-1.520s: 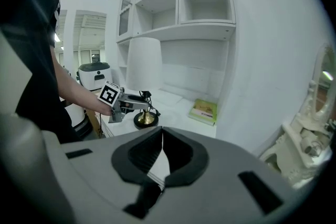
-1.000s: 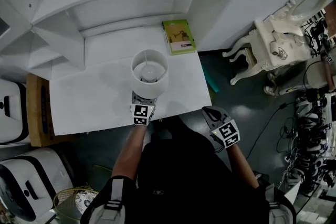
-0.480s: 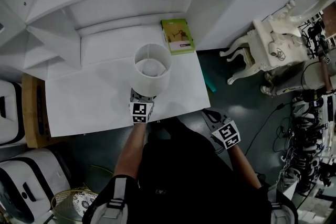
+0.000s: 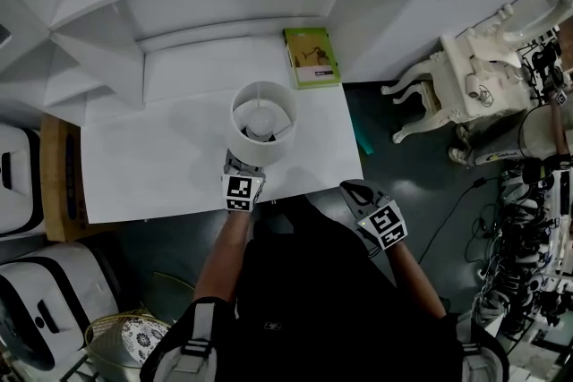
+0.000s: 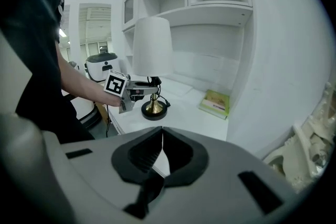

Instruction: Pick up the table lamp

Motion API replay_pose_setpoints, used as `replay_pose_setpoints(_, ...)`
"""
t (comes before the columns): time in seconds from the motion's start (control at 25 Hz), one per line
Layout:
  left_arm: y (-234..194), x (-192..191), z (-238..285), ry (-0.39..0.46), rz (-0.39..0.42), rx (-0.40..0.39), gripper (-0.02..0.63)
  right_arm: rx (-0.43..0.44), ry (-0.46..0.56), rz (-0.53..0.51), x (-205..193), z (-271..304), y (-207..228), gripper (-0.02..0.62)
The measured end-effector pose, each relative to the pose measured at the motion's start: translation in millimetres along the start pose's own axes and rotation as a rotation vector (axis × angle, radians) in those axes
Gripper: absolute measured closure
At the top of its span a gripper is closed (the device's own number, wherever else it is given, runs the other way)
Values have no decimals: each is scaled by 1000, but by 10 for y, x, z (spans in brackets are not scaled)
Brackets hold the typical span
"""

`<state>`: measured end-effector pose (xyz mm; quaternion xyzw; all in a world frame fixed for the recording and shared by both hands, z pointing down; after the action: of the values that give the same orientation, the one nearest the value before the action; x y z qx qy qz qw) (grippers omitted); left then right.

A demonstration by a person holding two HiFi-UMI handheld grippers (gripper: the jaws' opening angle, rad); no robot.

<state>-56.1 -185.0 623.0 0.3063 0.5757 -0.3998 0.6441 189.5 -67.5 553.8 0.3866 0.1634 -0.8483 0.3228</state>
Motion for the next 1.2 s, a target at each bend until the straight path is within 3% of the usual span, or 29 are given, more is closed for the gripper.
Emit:
replay_pose_setpoints(0.44,57,6,-166,7,24,-18,448,12,-13,15,-86,25,-92,586)
replay_pose_setpoints(0.8,-3,64,-206,46,47,45,280,19,-20,10,-107,69,-165,586)
replay_pose_setpoints(1.2,-24,233,222,83,34,-19,279,-27,-37,28,-197,-64,-21,586)
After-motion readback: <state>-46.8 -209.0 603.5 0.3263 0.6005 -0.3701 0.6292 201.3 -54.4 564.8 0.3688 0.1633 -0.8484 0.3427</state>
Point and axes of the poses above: the fingertips, and each gripper's own axes: z forward along the fingers, y to its right, x out of its top, the point moved 5 cm from there along -z, backward along the fingers, and after that the axes turned 1 degree about z, right-handed, at the moved point
